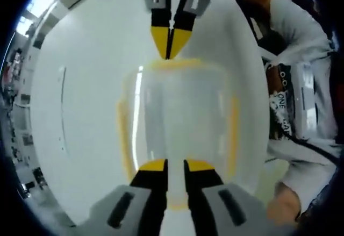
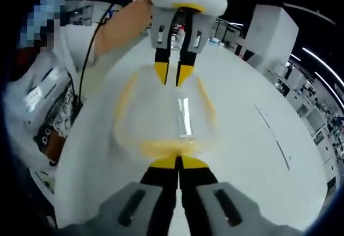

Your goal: Snap each plastic latch of the storage box into its locked position after aligning the lid with the box until every specified latch is closed and the lid sits flush.

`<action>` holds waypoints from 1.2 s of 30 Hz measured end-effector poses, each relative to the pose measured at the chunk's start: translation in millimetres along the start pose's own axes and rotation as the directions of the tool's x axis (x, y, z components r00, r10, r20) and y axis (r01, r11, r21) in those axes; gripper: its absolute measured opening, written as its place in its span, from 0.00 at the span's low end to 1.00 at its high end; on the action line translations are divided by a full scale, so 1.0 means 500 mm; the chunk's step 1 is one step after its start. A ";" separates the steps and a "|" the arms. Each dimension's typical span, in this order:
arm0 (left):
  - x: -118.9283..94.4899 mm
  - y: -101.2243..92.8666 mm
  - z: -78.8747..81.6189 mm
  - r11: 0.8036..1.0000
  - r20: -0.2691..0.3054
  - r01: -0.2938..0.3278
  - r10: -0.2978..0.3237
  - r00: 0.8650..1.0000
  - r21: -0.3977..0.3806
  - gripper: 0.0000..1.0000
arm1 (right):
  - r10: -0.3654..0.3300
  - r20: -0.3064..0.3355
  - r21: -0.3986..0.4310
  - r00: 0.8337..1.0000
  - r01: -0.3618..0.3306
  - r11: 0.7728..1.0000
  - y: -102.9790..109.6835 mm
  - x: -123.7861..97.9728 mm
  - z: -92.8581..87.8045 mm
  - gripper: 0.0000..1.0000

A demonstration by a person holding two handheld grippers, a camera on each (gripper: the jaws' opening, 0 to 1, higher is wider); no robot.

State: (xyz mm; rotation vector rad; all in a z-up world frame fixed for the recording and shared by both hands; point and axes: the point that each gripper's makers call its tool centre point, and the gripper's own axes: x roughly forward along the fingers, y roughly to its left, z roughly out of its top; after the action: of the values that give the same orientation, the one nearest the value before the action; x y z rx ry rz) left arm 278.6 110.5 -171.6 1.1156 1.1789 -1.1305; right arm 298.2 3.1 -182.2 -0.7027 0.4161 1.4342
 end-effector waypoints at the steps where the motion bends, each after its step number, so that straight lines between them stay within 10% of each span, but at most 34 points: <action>1: 0.000 0.000 0.001 1.000 0.003 0.002 -0.002 1.000 -0.004 0.11 | 0.001 0.001 0.001 1.000 -0.001 1.000 0.000 0.000 0.000 0.00; 17: 0.000 -0.002 0.004 1.000 0.003 0.005 -0.005 1.000 0.010 0.10 | 0.002 0.111 0.083 0.994 -0.012 0.996 0.012 -0.008 0.004 0.00; 36: 0.001 0.001 0.002 1.000 0.002 0.018 -0.018 1.000 -0.018 0.09 | 0.014 0.094 0.097 0.995 -0.024 0.995 0.026 0.010 -0.004 0.00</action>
State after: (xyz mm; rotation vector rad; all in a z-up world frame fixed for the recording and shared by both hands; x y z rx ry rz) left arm 279.5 109.4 -172.0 1.0917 1.1983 -1.1323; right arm 286.2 5.3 -189.6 -0.5520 0.4183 1.4484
